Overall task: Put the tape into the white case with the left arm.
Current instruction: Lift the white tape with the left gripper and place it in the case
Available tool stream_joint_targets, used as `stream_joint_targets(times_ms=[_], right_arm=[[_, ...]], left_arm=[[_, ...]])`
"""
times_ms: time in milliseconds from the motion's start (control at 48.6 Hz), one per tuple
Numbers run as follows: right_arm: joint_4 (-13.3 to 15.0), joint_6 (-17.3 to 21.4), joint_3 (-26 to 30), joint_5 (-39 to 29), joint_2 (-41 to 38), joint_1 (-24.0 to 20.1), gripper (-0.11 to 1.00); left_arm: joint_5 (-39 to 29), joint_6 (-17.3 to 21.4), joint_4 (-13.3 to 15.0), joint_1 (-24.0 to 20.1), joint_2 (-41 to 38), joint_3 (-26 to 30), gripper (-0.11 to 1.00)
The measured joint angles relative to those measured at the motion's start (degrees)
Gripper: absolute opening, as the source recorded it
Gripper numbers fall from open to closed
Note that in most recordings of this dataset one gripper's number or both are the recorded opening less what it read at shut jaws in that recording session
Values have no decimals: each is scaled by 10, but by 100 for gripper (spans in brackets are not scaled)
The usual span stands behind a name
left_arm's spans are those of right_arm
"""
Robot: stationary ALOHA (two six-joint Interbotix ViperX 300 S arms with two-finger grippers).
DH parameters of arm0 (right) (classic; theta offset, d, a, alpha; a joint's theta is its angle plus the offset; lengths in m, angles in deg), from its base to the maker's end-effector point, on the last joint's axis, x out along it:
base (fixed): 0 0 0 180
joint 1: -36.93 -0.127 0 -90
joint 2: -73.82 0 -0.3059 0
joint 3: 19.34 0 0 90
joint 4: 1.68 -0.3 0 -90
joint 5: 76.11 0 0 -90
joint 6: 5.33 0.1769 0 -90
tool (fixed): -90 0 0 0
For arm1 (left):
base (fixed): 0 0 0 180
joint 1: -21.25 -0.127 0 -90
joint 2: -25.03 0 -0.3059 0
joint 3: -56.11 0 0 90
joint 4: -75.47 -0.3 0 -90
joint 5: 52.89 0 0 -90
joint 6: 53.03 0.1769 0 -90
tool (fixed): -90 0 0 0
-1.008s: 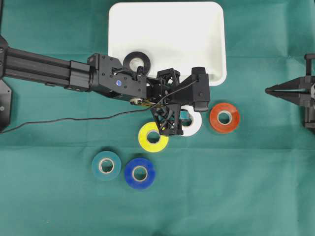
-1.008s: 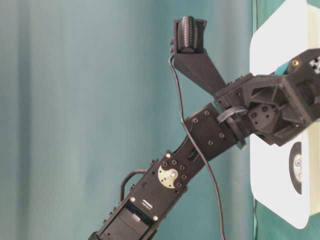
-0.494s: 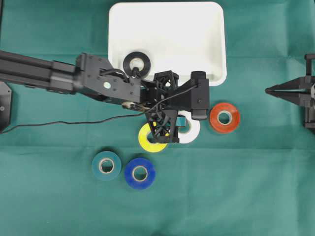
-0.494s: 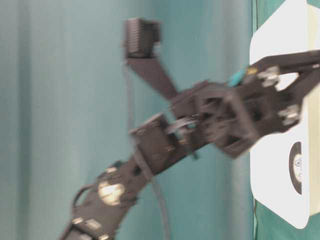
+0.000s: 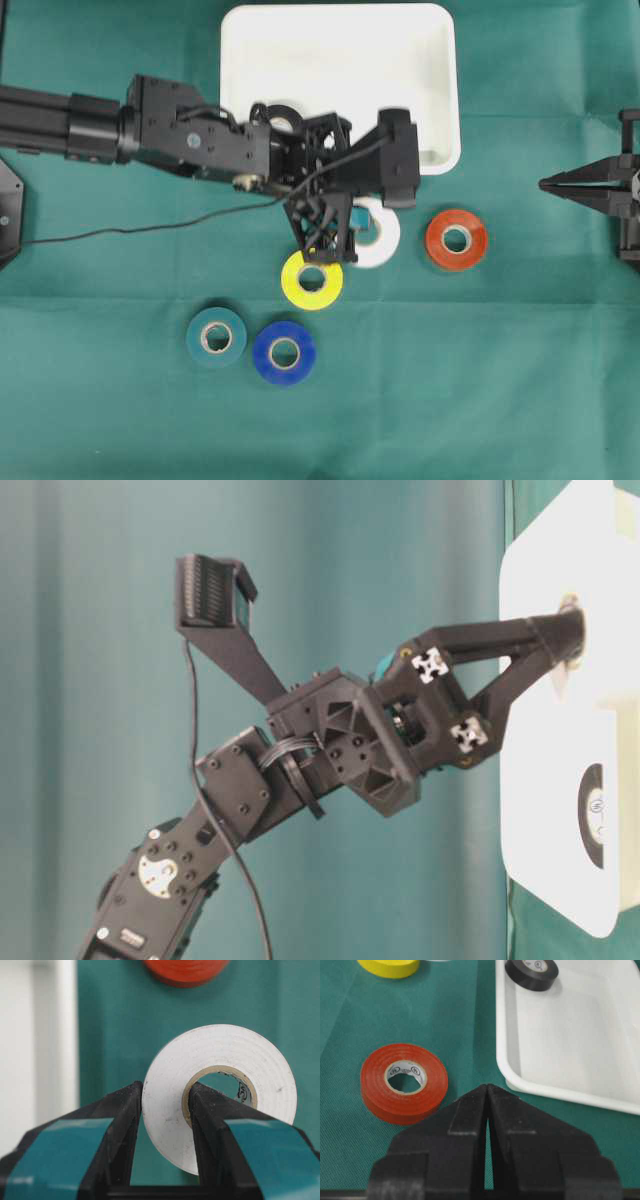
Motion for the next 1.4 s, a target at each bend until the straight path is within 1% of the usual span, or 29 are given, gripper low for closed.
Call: stream_joint_targets(times_ms=[165,370,535,885,1173,1399], right_arm=[[0,1,0,0,0,0,-9],[0,1,0,0,0,0,-9],[0,1,0,0,0,0,-9],[0,0,0,0,-1,0,-9],[0,1,0,0,0,0,-9],[0,0,0,0,0,0,-9]], left_arm=[[0,4,1,-34,0,-8,27],[0,27,0,-80,0,-21,27],[8,35,0,-116,0,-24,27],[33,62,0,-169,-1,-24,27],[47,64,0,-200,-14,-23,27],[54,68,1,-201,-16,-24,27]])
